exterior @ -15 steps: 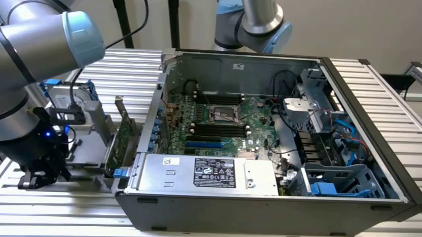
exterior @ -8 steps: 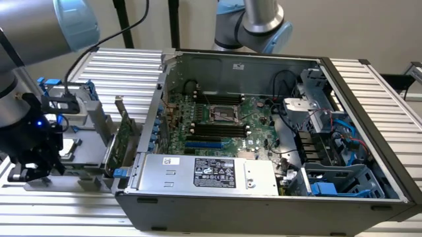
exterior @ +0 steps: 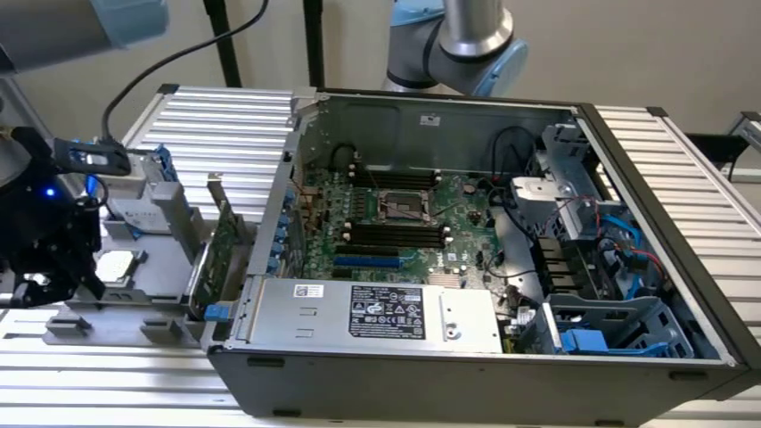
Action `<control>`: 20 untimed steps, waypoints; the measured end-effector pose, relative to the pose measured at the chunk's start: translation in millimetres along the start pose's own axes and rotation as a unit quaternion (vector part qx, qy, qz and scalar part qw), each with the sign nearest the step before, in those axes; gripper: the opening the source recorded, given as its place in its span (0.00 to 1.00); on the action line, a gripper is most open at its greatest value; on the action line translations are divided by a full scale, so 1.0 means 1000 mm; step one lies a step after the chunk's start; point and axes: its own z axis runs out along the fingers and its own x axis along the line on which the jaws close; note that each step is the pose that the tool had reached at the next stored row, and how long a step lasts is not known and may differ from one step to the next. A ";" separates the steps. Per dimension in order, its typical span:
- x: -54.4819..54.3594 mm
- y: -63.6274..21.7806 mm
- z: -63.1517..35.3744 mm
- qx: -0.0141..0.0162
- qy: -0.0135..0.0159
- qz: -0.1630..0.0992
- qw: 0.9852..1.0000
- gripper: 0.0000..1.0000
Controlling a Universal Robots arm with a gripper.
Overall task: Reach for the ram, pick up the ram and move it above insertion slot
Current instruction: 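Pick up the ram and move it above insertion slot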
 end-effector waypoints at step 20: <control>0.000 -0.0297 -0.0915 -0.001 -0.004 -0.026 1.000 0.14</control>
